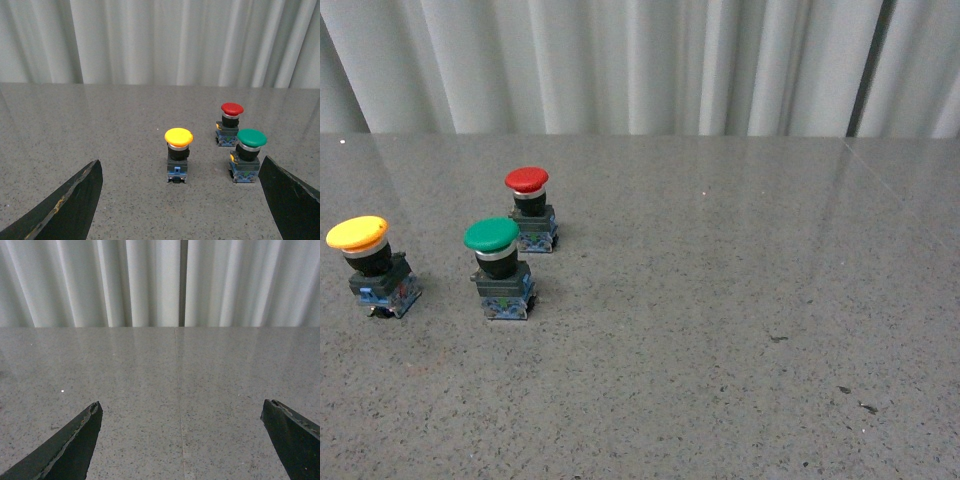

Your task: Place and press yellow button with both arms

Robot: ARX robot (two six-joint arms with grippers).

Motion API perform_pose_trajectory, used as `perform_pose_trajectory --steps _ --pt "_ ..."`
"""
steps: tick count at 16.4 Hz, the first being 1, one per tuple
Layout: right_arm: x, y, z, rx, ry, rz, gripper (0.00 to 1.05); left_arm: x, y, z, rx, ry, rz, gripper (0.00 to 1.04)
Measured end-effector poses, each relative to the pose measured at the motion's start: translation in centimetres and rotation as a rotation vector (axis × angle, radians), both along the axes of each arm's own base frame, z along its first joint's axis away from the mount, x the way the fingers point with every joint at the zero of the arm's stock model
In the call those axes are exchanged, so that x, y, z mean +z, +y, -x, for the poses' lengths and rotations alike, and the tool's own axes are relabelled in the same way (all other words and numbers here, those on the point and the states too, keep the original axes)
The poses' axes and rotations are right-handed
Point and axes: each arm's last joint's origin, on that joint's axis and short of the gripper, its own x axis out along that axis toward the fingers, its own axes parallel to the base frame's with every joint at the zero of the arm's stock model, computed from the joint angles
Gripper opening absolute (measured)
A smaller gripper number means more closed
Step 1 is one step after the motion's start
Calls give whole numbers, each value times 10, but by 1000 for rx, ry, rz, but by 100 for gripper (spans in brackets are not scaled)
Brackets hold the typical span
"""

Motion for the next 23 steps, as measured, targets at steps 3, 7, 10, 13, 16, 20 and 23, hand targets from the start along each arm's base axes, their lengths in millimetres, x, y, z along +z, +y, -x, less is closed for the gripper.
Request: perform_pose_trajectory --steps 3,7,10,13,16,20,23 --pt "0 0 0 0 0 0 98 0 0 0 0 0 0 98" --pt "0 0 0 0 0 0 98 0 0 0 0 0 0 98" --pt "0 0 0 0 0 0 98 0 0 0 0 0 0 98" --pt "0 0 0 0 -1 1 98 16 2 -17 217 231 -50 98" --pt "0 0 0 0 0 1 98 59 11 -55 176 116 -86 98" --pt "0 0 0 0 0 1 98 78 8 -139 -5 245 -95 98" --pt "0 0 0 0 0 1 98 48 0 -195 -79 473 -37 98"
